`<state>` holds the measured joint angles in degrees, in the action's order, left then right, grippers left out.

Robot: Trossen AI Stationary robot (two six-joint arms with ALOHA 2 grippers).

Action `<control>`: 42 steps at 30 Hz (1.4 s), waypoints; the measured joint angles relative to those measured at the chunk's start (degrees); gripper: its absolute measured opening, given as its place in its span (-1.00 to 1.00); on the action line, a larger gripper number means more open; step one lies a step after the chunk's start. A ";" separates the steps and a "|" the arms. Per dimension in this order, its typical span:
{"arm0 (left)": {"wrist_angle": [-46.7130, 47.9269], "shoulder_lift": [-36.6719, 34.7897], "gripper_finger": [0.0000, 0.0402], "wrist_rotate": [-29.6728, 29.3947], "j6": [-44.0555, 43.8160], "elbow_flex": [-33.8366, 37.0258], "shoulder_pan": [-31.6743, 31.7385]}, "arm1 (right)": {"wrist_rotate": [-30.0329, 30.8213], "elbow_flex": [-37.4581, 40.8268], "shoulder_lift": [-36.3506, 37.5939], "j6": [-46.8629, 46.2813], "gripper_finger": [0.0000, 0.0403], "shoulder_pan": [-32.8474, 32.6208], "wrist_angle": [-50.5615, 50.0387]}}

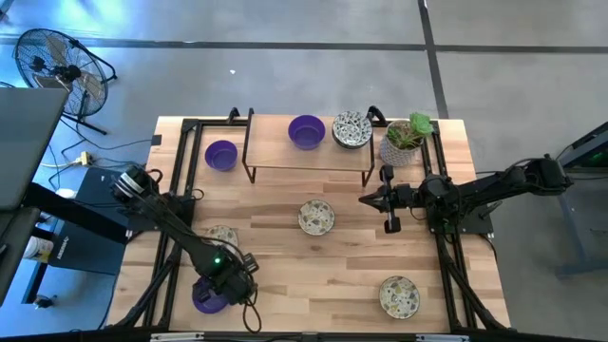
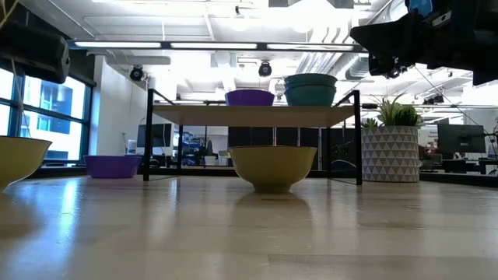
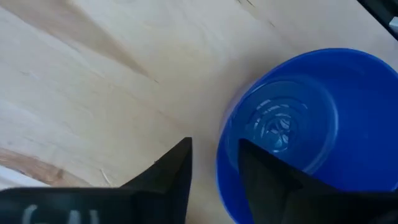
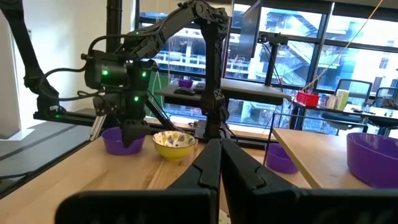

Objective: Pick & Place Mini bowls
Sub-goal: Stack the bottom violet bowl on the violet bowl on the shelf

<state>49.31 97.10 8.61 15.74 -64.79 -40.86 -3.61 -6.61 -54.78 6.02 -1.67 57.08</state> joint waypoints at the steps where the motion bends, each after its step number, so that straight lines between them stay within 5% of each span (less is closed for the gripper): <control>1: 0.01 0.00 -0.47 -0.01 0.07 0.00 0.00 | 0.00 0.00 0.00 0.00 -0.99 0.00 0.00; 8: 0.15 0.00 -0.96 0.91 0.64 0.00 0.00 | 0.00 0.00 0.00 -0.02 -0.99 0.00 -0.02; 18: 0.12 -3.29 -0.98 -0.65 0.47 -0.07 5.59 | -0.07 -0.04 0.00 -0.04 -0.99 0.00 -0.26; 32: -6.71 -12.81 -0.99 1.21 -7.04 -0.53 22.00 | -0.04 -0.04 0.00 -0.01 -1.00 0.00 -0.48; 42: 2.12 -15.42 -1.00 -1.95 -5.69 -16.86 38.25 | -0.01 -0.04 0.00 0.20 -0.99 0.00 -0.68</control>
<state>51.43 81.68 6.66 10.05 -81.66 -2.61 -3.62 -6.66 -54.78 6.22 -1.67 56.40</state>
